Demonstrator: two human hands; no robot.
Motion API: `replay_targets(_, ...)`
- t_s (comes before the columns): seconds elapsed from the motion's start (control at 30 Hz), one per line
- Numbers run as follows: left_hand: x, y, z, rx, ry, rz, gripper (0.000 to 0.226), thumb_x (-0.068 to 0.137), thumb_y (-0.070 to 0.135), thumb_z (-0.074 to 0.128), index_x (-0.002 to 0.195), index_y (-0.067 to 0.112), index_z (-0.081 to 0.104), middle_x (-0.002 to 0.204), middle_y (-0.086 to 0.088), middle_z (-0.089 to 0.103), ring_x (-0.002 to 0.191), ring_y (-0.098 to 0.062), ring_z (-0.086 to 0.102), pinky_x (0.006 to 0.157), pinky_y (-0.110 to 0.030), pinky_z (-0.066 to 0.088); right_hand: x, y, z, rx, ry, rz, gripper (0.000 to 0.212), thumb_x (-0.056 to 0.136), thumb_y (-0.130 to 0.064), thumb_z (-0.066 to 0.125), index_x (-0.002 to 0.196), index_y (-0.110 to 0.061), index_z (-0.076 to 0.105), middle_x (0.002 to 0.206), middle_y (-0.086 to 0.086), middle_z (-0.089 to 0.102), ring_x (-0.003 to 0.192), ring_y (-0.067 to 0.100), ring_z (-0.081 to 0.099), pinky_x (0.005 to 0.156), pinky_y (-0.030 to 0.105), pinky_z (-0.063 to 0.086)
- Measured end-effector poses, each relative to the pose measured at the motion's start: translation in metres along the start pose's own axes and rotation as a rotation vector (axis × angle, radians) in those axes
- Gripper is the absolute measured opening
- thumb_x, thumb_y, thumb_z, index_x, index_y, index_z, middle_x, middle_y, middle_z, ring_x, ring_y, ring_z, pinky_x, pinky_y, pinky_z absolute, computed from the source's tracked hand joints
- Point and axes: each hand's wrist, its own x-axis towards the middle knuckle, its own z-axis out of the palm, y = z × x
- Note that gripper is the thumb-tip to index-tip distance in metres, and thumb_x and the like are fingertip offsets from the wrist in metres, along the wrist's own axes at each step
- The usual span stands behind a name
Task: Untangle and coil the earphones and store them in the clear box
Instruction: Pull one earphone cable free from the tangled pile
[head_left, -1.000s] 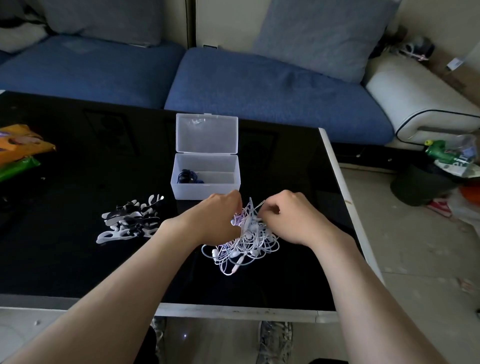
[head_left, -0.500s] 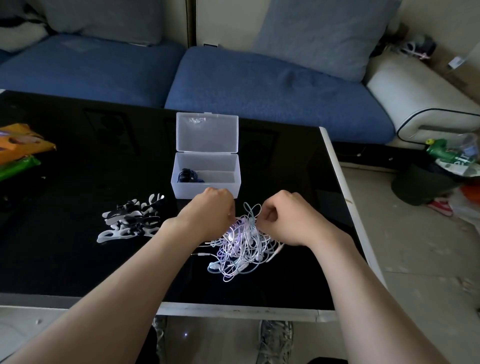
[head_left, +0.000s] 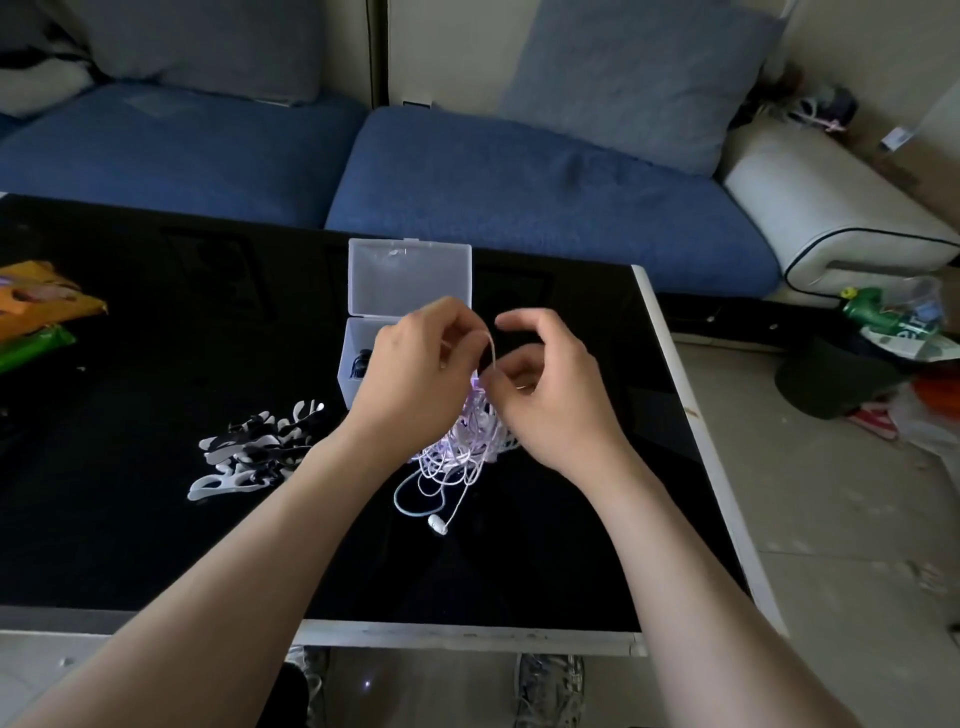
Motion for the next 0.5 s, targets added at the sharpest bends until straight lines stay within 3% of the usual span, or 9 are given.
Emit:
replay_targets(0.1, -0.001, 0.007, -0.003, -0.080, 0.076, -0.001, 0.011, 0.105, 0.016, 0.059, 0.096, 0.018, 0.065, 0.080, 0.010, 0.070, 0.070, -0.006, 0.071, 0.062, -0.013, 0.046, 0.001, 0.002, -0.004, -0.123, -0.073, -0.005, 0.007, 0.099, -0.020, 0.070, 0.101, -0.023, 0.076, 0.076, -0.005, 0.076, 0.069, 0.003, 0.072, 0.065, 0.019, 0.054)
replay_targets(0.2, -0.001, 0.011, -0.008, -0.228, 0.148, -0.031, 0.010, 0.110, 0.019, 0.051, 0.103, 0.016, 0.059, 0.090, 0.006, 0.066, 0.060, -0.014, 0.070, 0.055, -0.020, 0.049, -0.002, 0.013, -0.004, -0.381, -0.210, 0.011, 0.024, 0.106, -0.028, 0.061, 0.086, -0.023, 0.073, 0.069, -0.005, 0.070, 0.061, 0.009, 0.067, 0.058, 0.024, 0.050)
replay_targets(0.3, 0.000, 0.010, -0.013, -0.270, 0.208, -0.034, 0.010, 0.110, 0.025, 0.051, 0.104, 0.022, 0.058, 0.089, 0.007, 0.063, 0.059, -0.023, 0.063, 0.052, -0.033, 0.052, -0.005, 0.022, -0.007, -0.417, -0.270, 0.137, 0.034, 0.110, -0.027, 0.050, 0.090, -0.020, 0.076, 0.076, -0.001, 0.074, 0.070, 0.018, 0.072, 0.067, 0.035, 0.058)
replay_targets(0.4, -0.001, 0.008, -0.013, -0.205, 0.185, -0.044, 0.011, 0.110, 0.029, 0.054, 0.106, 0.022, 0.062, 0.088, 0.007, 0.068, 0.064, -0.009, 0.064, 0.055, -0.022, 0.048, -0.003, 0.021, -0.011, -0.264, -0.100, 0.225, 0.044, 0.113, -0.033, 0.046, 0.085, -0.021, 0.078, 0.084, -0.004, 0.077, 0.078, 0.010, 0.071, 0.069, 0.022, 0.052)
replay_targets(0.5, -0.002, -0.001, -0.013, -0.025, 0.111, -0.013, 0.010, 0.105, 0.025, 0.063, 0.102, 0.017, 0.068, 0.082, 0.011, 0.069, 0.071, -0.001, 0.063, 0.061, -0.009, 0.041, 0.001, 0.014, -0.018, -0.086, 0.197, 0.274, 0.054, 0.112, -0.043, 0.046, 0.074, -0.020, 0.077, 0.076, -0.002, 0.076, 0.071, 0.009, 0.068, 0.071, 0.028, 0.049)
